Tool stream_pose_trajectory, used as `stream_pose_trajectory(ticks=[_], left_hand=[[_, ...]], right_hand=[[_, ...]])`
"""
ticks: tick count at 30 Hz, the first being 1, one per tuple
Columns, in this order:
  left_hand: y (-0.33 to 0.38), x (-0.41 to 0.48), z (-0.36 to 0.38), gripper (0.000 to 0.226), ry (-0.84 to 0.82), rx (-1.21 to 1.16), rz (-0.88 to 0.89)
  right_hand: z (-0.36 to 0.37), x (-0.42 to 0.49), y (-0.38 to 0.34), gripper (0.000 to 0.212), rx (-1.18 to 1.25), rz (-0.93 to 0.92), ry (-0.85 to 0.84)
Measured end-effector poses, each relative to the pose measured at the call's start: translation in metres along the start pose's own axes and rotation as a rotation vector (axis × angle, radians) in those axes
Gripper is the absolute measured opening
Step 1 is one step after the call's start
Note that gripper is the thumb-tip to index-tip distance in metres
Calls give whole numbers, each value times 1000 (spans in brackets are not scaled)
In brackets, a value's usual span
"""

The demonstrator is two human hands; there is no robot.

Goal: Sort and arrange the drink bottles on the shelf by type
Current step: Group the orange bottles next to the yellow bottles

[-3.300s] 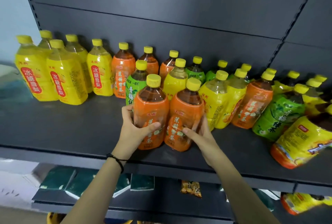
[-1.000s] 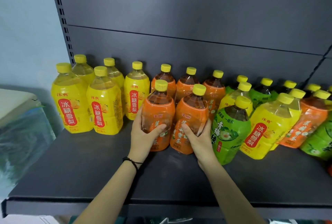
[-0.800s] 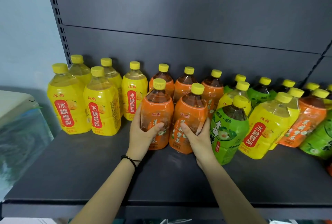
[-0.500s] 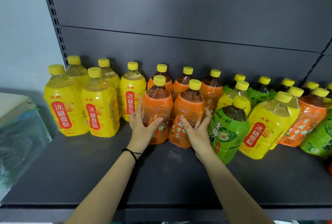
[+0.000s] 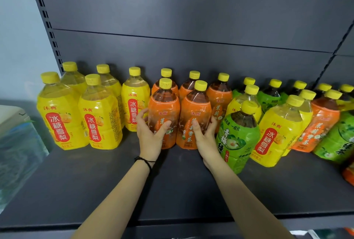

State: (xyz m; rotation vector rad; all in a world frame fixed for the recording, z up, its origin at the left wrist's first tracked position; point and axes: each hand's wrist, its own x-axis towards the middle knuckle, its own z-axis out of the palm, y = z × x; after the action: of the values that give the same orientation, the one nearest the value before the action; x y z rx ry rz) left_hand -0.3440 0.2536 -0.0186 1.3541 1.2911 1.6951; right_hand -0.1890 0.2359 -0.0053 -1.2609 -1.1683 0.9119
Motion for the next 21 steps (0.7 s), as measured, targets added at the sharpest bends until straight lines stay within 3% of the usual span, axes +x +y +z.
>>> stream_pose_trajectory(ticks=[5,9,12,15,18,21], left_hand=[[-3,-8,-3,80,-69,-40,-28],[-2,-17,-18,67,-120,-5,-56],[7,-31,-21,34,-14,32,-125],[11,-52,-20,12,65,111,-122],[16,-73,-14,7,5,116,-126],[29,-90,5,5,-159,38,-136]], right_hand=[[-8,-24,13,87,-71,15,-90],[-24,-47,18,52,-14,-26,-139],[-37,-63,15,24,-65,-84,-47],[-49,-87,11,13,-1,-152,173],[-69,-97,7,18,23,-213,418],[-87,-83,10,61,-142,-184,450]])
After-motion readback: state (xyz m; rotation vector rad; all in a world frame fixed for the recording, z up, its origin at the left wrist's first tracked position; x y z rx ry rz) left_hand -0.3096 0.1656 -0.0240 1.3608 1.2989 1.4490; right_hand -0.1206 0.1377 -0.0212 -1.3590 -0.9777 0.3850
